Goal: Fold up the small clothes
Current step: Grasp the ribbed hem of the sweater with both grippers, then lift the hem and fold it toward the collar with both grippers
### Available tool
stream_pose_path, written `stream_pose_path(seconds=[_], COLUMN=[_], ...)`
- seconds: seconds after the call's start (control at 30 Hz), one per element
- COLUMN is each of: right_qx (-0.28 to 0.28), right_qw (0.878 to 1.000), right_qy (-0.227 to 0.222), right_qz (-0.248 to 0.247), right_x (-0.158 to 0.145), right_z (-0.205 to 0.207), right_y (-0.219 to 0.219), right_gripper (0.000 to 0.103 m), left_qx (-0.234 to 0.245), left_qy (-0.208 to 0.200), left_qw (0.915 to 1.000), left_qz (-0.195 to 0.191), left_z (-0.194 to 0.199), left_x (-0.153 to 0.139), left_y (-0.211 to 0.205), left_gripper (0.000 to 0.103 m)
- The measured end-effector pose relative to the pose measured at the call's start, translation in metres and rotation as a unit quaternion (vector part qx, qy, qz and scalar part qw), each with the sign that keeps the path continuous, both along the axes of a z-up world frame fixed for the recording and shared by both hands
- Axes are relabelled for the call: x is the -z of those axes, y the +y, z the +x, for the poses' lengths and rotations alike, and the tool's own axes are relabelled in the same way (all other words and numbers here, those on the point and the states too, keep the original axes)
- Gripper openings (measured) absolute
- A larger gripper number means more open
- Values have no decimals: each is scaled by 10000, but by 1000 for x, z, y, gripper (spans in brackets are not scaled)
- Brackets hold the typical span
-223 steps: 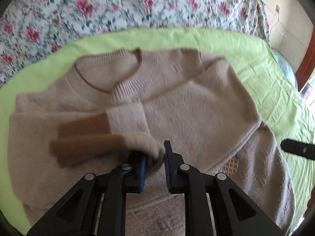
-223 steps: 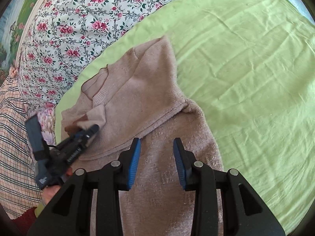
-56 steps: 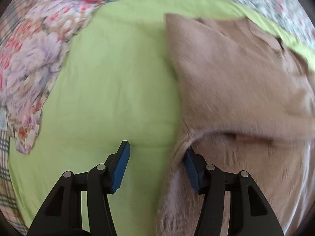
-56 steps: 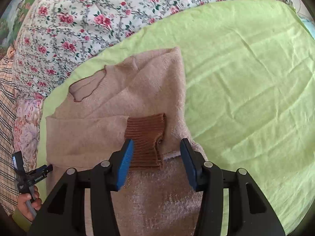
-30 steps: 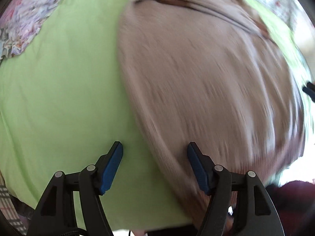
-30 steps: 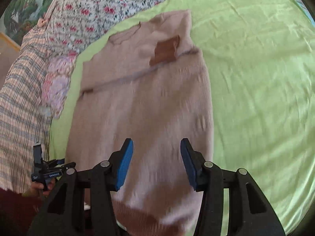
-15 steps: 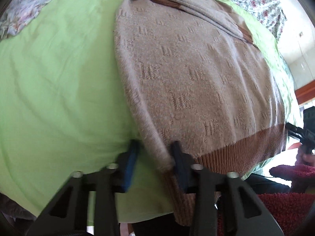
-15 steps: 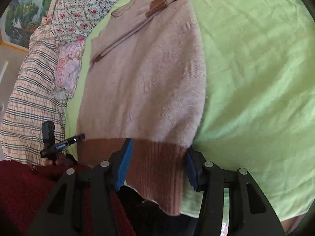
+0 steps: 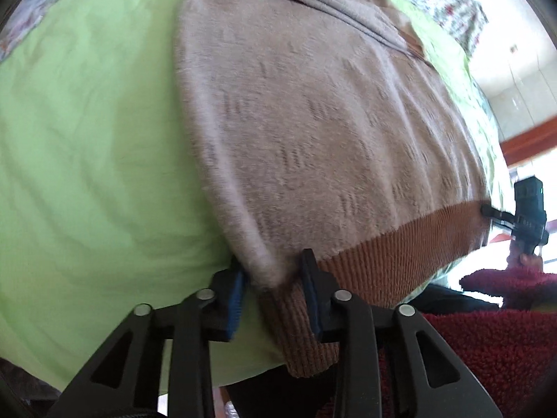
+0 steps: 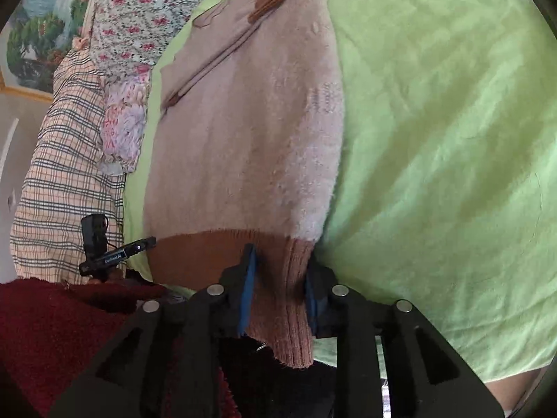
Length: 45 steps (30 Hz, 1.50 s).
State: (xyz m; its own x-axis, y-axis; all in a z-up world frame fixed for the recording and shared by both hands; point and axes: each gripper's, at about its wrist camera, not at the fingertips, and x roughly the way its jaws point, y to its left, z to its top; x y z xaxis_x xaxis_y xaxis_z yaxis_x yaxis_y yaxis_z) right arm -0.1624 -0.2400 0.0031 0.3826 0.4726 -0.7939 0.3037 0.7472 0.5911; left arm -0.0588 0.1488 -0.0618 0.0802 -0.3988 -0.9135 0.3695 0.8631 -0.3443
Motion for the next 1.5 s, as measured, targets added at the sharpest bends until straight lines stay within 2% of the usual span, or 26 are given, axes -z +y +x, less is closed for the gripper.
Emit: stream_pose_path(seconds=[0.03,0.07,0.1,0.13,0.2,0.3,0.5,0.7,0.83,0.97,1.1,1.33,1.5], right_qx=[-22,-37,-35,-19,53,172,389,565,632,728,888,1057,1058], right_qw=[10000,10000,9999,9999,9996,9972,9881,9771,9738,9736,9758,9826,9873], right_qy=[-4,2,12,-13,-112,-484,-1290,-1937,-2127,-2151,-1999,-1500,-1117], right_qz=[13,22,93,151,273,541,745,678,487,229,-12,-278,-391], right_x=[0,0,0,0,-6,-22,-69,-102,-109,-106,-92,-45,-13], right_z=[1,3,3,3,3,10,47,107,162,216,269,330,354], right_y=[0,0,0,-1,-3,-6,-22,-39,-59,-83,-107,-135,-142], right_gripper=[27,25,13,10,10,10,10,10,10,10,10,10,11], left_qx=[102,161,250,237,102,-64,-407,-690,-800,-921,-1000,-1264,-1363], left_qy=[-98,-197,-196,-145,-219,-317,-769,-1497,-1954,-2169,-2163,-1756,-1507], left_qw=[9999,9996,9995,9996,9997,9993,9948,9819,9721,9672,9681,9746,9784], left_qz=[54,105,60,-35,-100,-208,-528,-931,-1024,-946,-773,-573,-371], left_z=[-3,-7,-8,-8,-9,-8,13,67,127,188,245,322,351], left_x=[0,-2,-2,-3,-9,-21,-67,-119,-140,-141,-130,-89,-60], left_y=[-4,-4,-5,-4,-2,1,5,7,-8,-31,-52,-60,-65], left_gripper=[31,23,7,7,5,5,5,5,5,5,5,5,5])
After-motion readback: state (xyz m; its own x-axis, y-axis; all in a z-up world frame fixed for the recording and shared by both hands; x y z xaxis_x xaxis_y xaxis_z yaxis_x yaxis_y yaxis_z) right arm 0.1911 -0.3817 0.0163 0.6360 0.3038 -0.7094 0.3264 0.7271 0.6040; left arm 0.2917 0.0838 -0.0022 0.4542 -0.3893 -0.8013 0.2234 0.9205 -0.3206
